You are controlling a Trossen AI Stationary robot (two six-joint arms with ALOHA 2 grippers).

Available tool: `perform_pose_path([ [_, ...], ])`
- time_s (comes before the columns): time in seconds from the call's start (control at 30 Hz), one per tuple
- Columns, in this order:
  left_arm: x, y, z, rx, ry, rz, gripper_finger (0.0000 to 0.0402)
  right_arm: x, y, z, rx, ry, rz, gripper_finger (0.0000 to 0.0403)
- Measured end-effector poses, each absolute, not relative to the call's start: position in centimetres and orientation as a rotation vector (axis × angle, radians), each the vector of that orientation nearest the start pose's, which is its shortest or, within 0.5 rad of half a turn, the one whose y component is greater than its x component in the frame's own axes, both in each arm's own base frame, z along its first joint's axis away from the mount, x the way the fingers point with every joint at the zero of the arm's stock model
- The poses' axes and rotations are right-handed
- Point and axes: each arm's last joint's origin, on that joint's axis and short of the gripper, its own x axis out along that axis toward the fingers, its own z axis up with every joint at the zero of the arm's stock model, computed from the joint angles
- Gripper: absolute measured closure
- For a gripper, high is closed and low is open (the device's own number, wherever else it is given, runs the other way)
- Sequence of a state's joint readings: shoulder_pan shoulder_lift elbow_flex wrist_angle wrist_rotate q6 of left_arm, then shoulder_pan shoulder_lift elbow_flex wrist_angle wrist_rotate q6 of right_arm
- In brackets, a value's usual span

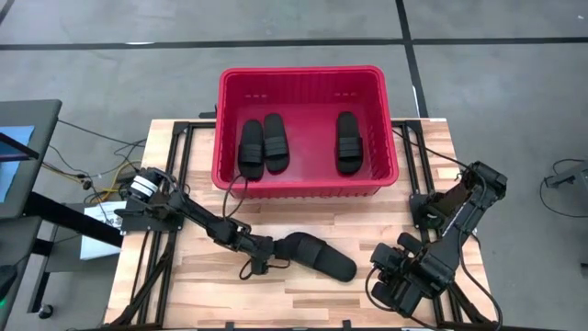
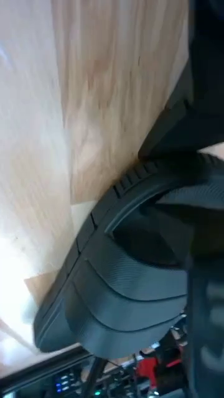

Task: Pick and place slides into bin
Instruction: Put the black slide into the red bin

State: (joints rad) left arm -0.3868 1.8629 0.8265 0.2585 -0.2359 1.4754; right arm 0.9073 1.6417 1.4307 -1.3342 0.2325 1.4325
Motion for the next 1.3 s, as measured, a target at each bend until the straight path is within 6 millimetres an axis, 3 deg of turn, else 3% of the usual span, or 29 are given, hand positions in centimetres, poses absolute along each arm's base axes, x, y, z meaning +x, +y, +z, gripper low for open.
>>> perform_pose_path([
  [0.13,31.6,-13.3,11.3,1.672,0.570,-0.640,0.0370,18.6,22.7,27.8,0.346,1.305,-0.452,0.0278],
  [0.6,31.6,-15.0,13.4,1.526,0.729,-0.528,0.0370,17.5,23.2,27.8,0.311,1.313,-0.442,0.0278],
  [0.9,32.6,-15.6,15.6,1.318,0.766,-0.383,0.0371,16.9,23.9,27.9,0.495,1.222,-0.571,0.0278],
  [1.17,33.9,-18.3,20.2,1.156,0.671,-0.074,0.0371,15.9,24.2,27.9,0.464,1.180,-0.580,0.0278],
  [1.3,33.9,-20.1,22.2,1.073,0.633,-0.005,0.0371,15.4,24.2,27.9,0.409,1.157,-0.584,0.0278],
])
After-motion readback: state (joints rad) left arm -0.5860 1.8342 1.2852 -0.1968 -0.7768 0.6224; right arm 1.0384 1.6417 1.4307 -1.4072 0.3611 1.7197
